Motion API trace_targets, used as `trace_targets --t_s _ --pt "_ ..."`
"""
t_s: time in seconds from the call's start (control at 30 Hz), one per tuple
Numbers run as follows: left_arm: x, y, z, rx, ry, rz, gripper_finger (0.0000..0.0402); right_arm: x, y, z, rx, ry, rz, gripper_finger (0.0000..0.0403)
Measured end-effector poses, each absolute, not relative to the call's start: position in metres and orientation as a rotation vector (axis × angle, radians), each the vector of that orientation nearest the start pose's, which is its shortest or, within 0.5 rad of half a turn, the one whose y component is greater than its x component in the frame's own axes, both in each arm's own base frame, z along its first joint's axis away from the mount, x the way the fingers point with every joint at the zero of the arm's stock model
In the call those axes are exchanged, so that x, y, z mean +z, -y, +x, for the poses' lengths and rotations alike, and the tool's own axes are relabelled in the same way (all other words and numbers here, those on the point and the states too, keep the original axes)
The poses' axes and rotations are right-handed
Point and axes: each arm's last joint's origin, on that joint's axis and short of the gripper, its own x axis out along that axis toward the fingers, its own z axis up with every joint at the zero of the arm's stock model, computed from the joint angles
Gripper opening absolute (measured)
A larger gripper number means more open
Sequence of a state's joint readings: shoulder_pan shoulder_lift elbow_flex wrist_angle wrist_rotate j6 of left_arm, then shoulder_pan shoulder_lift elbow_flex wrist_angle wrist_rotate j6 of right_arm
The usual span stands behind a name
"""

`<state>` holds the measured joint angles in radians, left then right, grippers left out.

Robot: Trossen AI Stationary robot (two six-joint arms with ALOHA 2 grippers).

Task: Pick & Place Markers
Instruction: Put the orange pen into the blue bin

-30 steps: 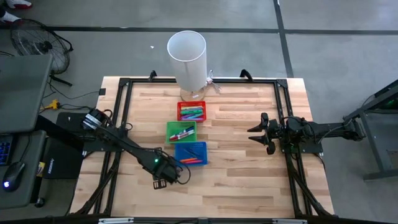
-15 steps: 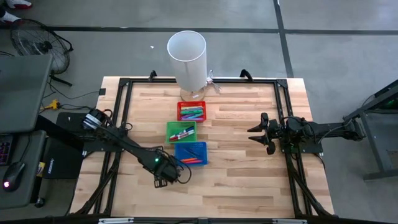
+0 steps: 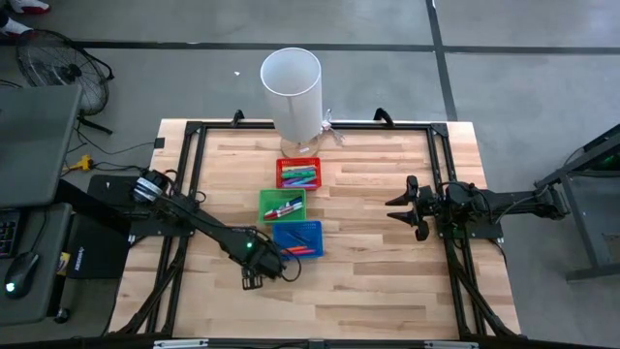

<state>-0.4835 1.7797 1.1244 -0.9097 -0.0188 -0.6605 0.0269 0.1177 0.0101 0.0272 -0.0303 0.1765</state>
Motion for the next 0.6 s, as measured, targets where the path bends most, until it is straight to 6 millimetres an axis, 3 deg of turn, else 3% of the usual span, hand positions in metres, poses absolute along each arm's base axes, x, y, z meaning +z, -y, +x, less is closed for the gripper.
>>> trace_targets --t_s 0.2,0.6 --pt "0.149 0.144 0.274 0.138 -1.596 -0.111 0.0179 0.160 -0.004 0.104 0.049 -0.085 0.177 0.0149" --pt "0.147 0.145 0.275 0.103 -1.605 -0.106 0.0178 0.160 -0.004 0.104 0.050 -0.085 0.176 0.0149"
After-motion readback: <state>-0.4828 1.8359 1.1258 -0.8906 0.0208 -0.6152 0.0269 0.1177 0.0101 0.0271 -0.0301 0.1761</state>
